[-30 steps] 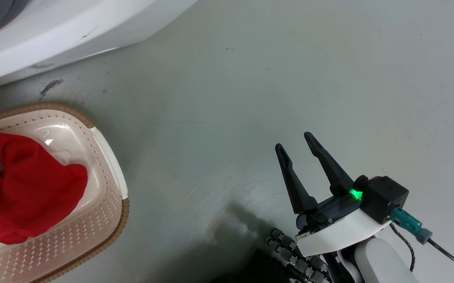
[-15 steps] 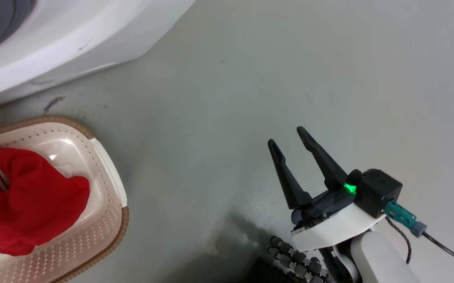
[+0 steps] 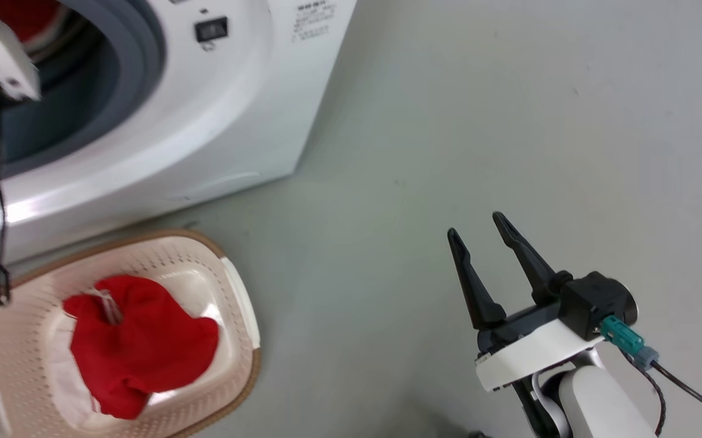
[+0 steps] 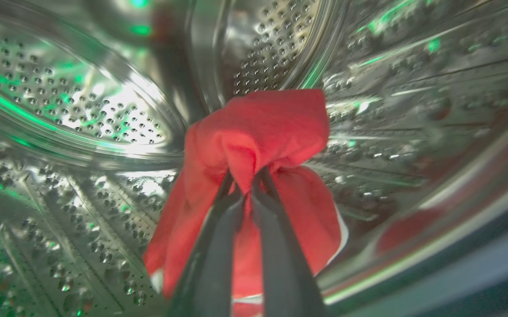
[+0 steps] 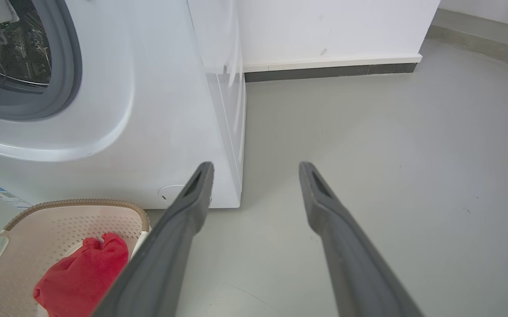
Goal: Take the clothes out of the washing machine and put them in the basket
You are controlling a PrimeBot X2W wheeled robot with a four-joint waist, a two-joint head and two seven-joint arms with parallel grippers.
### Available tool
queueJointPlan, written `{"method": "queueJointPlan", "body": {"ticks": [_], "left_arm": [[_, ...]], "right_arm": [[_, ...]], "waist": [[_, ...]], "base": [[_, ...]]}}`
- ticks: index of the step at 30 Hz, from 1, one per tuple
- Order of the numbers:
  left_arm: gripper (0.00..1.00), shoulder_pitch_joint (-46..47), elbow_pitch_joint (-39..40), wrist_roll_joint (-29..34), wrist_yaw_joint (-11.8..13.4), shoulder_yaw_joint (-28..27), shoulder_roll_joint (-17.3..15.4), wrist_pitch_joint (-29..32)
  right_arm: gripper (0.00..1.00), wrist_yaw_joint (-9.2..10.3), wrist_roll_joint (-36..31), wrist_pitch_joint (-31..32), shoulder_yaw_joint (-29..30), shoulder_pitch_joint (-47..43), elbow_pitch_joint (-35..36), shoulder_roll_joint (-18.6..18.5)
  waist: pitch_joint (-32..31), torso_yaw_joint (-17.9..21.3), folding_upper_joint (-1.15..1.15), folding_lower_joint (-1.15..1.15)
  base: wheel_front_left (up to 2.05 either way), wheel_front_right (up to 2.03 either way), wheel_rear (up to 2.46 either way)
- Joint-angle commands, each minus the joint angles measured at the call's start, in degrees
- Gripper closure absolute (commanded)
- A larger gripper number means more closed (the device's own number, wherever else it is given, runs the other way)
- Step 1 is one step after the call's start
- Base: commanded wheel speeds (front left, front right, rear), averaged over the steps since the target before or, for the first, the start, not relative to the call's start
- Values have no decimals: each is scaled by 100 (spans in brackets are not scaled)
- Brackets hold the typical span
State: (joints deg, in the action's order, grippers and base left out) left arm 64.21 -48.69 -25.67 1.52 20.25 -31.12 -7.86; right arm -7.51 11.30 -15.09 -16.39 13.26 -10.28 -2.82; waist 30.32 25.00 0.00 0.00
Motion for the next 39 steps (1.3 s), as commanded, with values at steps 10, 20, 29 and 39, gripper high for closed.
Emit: {"method": "queueJointPlan", "body": {"ticks": [10, 20, 29, 39], "left_arm": [[100, -1273, 200, -277, -21, -18, 479, -627], [100, -2747, 1355, -318, 65, -267, 629, -741], [100, -4084, 3595, -130, 522, -491, 646, -733], [100, -5534, 5223, -212, 1134, -466, 707, -486]], "right_arm": [[0, 4, -250, 263, 222, -483, -162, -10], [0, 4, -416, 594, 419, -1004, 24, -9], [0, 4, -495, 831, 556, -1382, 301, -9], [0, 4, -526, 926, 627, -1469, 522, -9]], "waist": [[-1586, -694, 0, 0], [-2542, -1009, 0, 0], [-3037, -1481, 0, 0], [-2899, -1821, 0, 0]], "base": [[0, 0, 0], [0, 0, 0], [0, 0, 0], [0, 0, 0]]}}
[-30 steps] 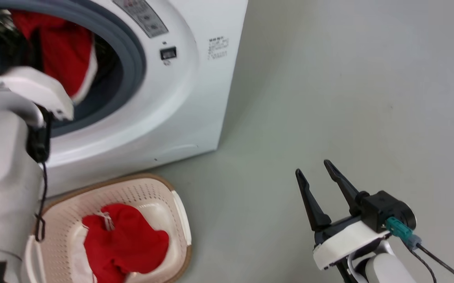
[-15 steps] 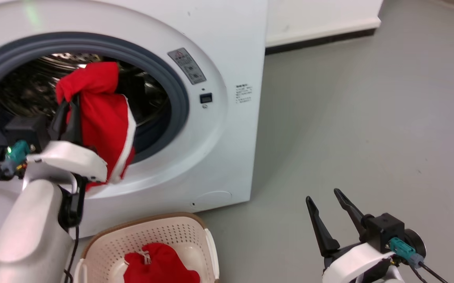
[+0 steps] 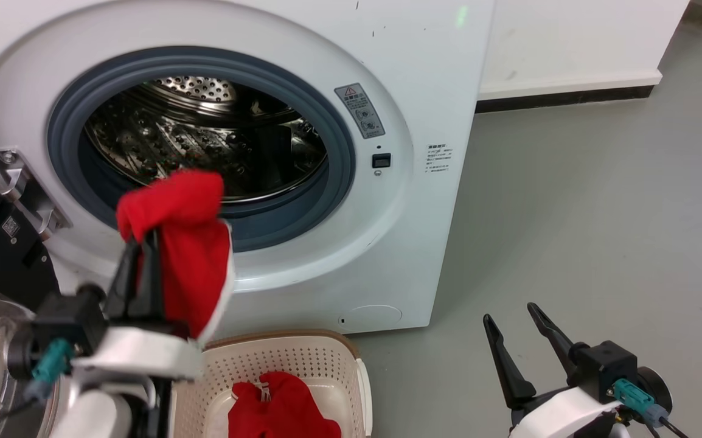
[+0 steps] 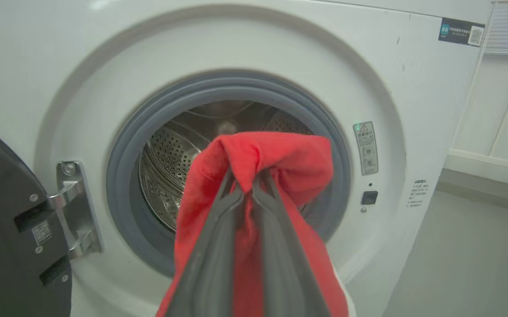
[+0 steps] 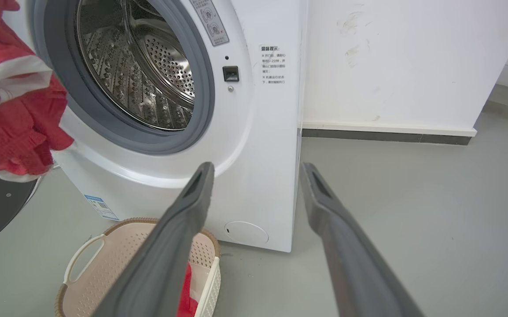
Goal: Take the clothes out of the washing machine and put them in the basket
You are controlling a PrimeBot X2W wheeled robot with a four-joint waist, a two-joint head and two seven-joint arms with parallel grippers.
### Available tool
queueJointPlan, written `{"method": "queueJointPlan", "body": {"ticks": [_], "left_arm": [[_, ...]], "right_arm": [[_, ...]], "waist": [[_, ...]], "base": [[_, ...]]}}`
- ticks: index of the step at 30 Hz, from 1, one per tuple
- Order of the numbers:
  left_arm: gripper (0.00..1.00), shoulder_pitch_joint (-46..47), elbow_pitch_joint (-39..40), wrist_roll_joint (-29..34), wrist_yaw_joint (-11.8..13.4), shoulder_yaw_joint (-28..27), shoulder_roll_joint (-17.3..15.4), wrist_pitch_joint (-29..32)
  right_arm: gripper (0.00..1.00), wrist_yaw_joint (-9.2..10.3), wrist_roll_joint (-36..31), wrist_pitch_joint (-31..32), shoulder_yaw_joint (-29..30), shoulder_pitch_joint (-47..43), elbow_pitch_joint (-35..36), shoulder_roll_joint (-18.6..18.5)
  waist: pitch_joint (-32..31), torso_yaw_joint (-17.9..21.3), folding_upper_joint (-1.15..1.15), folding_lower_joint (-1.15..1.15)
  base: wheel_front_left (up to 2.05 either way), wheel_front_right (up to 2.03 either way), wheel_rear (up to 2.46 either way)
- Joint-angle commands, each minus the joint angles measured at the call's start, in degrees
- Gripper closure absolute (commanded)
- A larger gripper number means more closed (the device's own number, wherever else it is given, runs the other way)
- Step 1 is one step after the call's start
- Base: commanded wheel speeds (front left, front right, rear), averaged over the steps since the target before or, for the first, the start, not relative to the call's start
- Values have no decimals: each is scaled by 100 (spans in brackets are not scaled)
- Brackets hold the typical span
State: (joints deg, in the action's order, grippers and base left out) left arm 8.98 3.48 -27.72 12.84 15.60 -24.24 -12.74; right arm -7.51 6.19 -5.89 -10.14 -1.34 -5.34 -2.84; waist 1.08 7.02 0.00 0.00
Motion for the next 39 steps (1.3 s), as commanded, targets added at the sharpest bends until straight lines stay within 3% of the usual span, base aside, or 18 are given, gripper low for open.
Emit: {"method": "queueJointPlan", "body": {"ticks": [1, 7, 11, 14, 21, 25, 32, 39], "left_arm": [[100, -155, 23, -27, 37, 8, 45, -12], [100, -853, -258, -248, 48, 163, 395, -117], [100, -1061, -757, -382, -92, 254, 694, -191], [100, -950, -1314, -460, -337, 250, 892, -226], [100, -200, -2748, -374, -1176, -142, 1262, -254], [100, 458, -3618, -116, -1501, -396, 1398, -251], [100, 1635, -5106, 142, -1790, -716, 1573, -246], [100, 2385, -6247, 194, -1874, -947, 1600, -247]], "right_arm": [[0, 4, -20, 8, -1, -8, 40, -6], [0, 4, -16, -7, -28, 97, 80, -7], [0, 4, -28, -31, -24, 203, 81, -6], [0, 4, -43, -52, -37, 296, 81, -6], [0, 4, -111, -54, -143, 671, 144, -6], [0, 4, -191, -61, -139, 925, 188, -6], [0, 4, -323, -67, -178, 1348, 263, -6], [0, 4, -233, -176, -316, 1628, 206, -6]], "waist": [[52, -43, 0, 0], [289, -156, 0, 0], [536, -247, 0, 0], [776, -328, 0, 0], [1477, -402, 0, 0], [1946, -413, 0, 0], [2799, -327, 0, 0], [3432, -93, 0, 0]], "base": [[0, 0, 0], [0, 0, 0], [0, 0, 0], [0, 0, 0], [0, 0, 0], [0, 0, 0], [0, 0, 0], [0, 0, 0]]}}
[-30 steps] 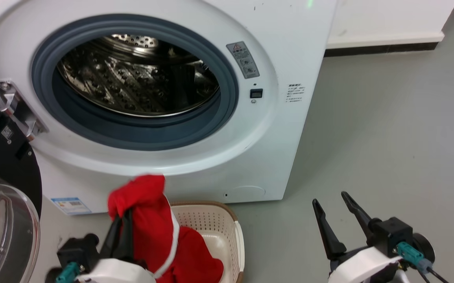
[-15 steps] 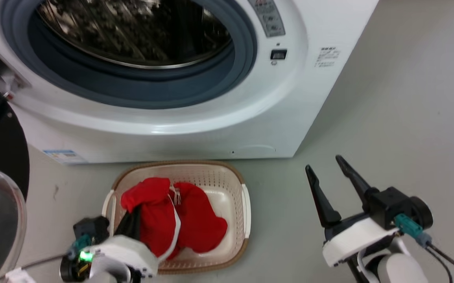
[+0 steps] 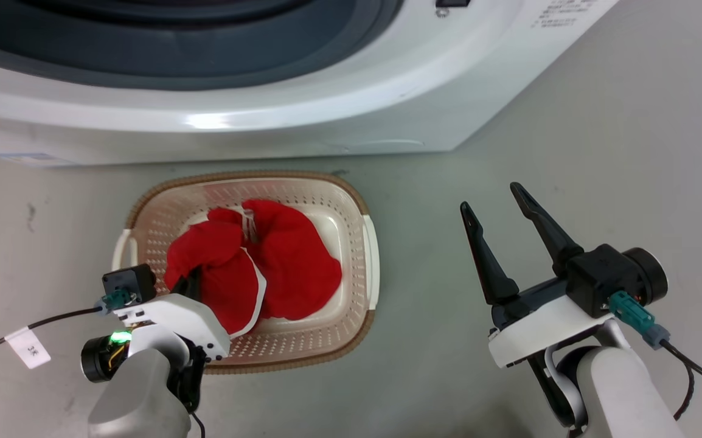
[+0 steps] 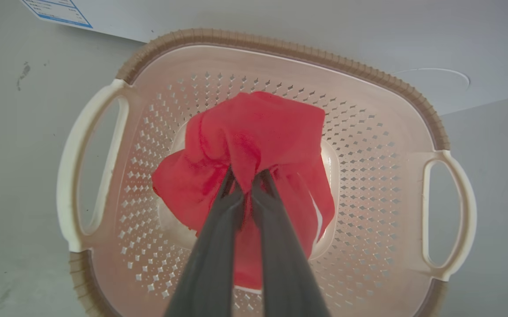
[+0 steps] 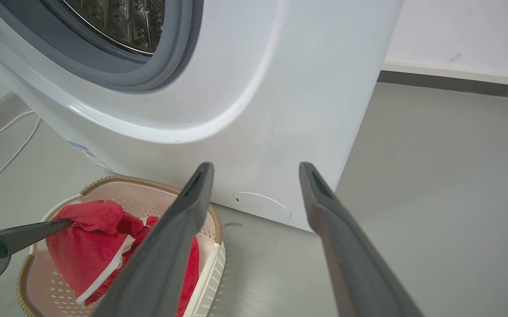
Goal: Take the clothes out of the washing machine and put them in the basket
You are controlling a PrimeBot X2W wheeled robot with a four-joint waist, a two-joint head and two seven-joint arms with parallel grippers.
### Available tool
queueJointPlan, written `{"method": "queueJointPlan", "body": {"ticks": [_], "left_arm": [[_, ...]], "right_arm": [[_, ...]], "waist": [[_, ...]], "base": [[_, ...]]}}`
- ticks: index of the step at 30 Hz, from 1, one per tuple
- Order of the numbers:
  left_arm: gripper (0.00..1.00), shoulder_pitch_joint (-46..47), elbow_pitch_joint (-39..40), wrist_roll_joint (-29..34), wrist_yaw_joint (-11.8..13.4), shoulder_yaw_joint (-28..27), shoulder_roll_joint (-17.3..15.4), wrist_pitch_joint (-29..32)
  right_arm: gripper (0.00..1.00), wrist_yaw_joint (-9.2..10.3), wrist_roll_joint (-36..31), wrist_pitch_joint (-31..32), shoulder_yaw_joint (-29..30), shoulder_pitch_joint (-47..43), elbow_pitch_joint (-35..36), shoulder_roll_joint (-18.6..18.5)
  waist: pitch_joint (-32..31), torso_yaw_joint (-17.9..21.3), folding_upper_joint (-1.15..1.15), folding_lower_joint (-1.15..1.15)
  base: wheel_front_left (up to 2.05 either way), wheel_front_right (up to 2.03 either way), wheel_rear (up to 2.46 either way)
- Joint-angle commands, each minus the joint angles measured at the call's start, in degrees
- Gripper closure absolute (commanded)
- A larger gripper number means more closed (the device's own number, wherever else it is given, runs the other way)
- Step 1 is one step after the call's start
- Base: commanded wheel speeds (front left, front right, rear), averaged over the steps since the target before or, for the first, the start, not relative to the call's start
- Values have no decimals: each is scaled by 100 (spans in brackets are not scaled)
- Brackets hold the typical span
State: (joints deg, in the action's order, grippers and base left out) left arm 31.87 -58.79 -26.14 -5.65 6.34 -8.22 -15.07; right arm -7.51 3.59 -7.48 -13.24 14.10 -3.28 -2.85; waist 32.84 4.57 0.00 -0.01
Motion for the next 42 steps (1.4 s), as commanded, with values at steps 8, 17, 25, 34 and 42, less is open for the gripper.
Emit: {"method": "queueJointPlan", "body": {"ticks": [8, 17, 25, 34, 42], "left_arm": [[100, 429, -738, 14, -56, -156, -86, -14], [0, 86, -655, 172, -24, -258, 27, -14], [0, -775, 290, 572, 97, -435, 225, -14], [0, -1514, 1936, 1159, 202, -741, 391, -14], [0, -1953, 3478, 1686, 244, -892, 433, -14]], "right_arm": [[0, 4, 59, -155, -51, 198, -138, -3], [0, 4, 120, -261, -19, 67, -583, -3], [0, 4, 87, -224, 179, -342, -862, -4], [0, 4, -19, -79, 485, -735, -711, -4], [0, 4, -76, -32, 670, -950, -481, -3]], "waist": [[499, 291, 0, 1], [-348, 180, 0, 1], [-1630, -30, 0, 1], [-2317, -209, 0, 1], [-2711, -222, 0, 1]], "base": [[0, 0, 0], [0, 0, 0], [0, 0, 0], [0, 0, 0], [0, 0, 0]]}}
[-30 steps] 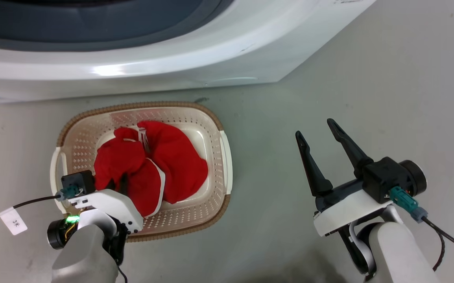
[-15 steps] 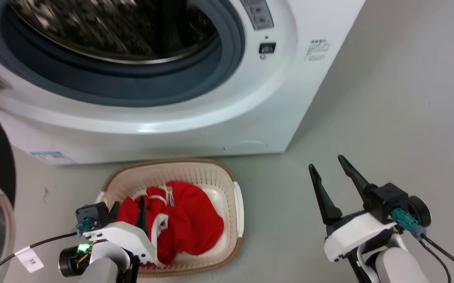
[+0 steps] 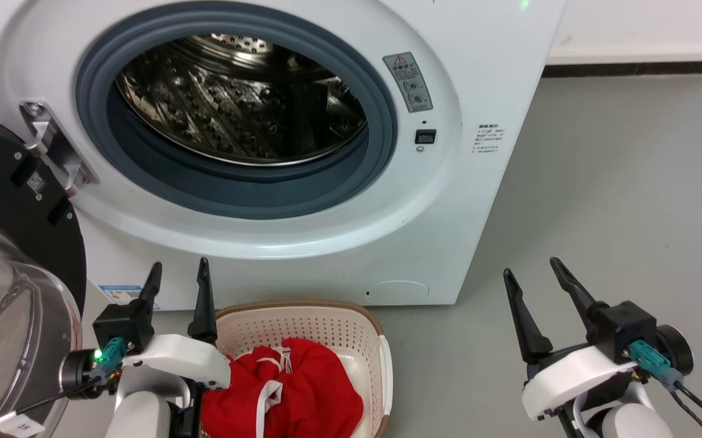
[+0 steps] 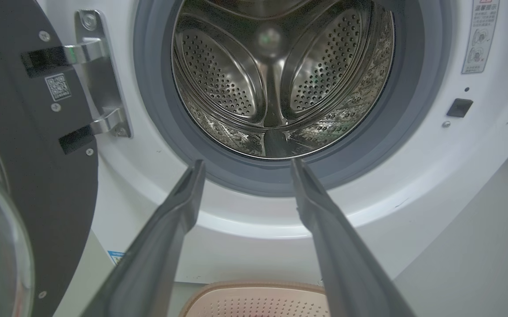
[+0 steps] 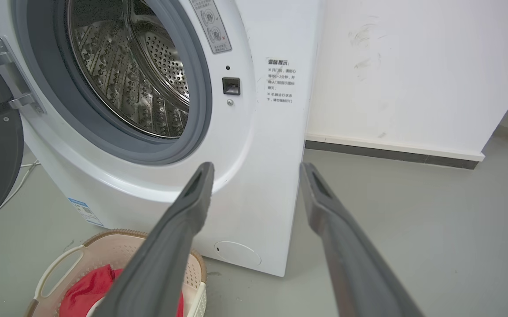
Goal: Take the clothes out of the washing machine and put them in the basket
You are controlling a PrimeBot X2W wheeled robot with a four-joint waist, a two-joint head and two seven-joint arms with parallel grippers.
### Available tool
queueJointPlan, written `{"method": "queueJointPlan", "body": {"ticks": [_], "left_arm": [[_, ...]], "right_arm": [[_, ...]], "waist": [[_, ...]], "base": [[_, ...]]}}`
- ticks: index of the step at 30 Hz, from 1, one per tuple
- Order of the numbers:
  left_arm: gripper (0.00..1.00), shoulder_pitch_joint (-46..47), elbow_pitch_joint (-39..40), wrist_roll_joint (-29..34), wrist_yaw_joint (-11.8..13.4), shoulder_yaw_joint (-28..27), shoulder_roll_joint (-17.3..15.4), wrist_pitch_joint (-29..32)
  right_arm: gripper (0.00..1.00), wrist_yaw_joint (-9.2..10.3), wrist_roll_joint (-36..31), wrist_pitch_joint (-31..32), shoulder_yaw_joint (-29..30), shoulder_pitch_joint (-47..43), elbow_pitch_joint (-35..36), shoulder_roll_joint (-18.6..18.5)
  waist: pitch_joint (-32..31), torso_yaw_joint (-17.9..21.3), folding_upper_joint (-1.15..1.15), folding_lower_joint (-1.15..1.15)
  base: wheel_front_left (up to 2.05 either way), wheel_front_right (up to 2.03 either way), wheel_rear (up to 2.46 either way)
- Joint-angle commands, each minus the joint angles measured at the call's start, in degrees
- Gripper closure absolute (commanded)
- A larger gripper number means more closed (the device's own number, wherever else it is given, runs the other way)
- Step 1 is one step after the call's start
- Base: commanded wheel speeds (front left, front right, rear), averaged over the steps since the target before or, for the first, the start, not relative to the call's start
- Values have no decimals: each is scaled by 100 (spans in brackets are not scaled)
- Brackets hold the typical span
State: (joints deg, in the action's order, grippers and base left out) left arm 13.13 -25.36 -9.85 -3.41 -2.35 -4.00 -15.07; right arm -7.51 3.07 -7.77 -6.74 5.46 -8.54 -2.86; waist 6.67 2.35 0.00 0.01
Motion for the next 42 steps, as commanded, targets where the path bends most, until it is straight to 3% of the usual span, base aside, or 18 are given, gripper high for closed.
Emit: {"method": "queueJointPlan", "body": {"ticks": [1, 8, 15, 24, 42], "left_arm": [[0, -125, 308, 120, 22, -31, 12, -14], [0, -441, 1257, 473, 59, 30, -32, -14], [0, -884, 1688, 599, 103, 70, -60, -14], [0, -1358, 1791, 595, 160, 133, -74, -15], [0, -1436, 1882, 578, 188, 302, -160, 31]], "right_arm": [[0, 4, -45, 8, 45, -115, 74, -2], [0, 4, -91, 88, 226, -276, 312, -2], [0, 4, -87, 155, 330, -455, 426, -2], [0, 4, -51, 175, 356, -647, 501, -3], [0, 4, -5, 235, 274, -779, 497, -2]], "waist": [[-135, 7, 0, -1], [-375, 67, 0, -1], [-588, 55, 0, -1], [-739, -64, 0, -1], [-790, -80, 0, -1]], "base": [[0, 0, 0], [0, 0, 0], [0, 0, 0], [0, 0, 0], [0, 0, 0]]}}
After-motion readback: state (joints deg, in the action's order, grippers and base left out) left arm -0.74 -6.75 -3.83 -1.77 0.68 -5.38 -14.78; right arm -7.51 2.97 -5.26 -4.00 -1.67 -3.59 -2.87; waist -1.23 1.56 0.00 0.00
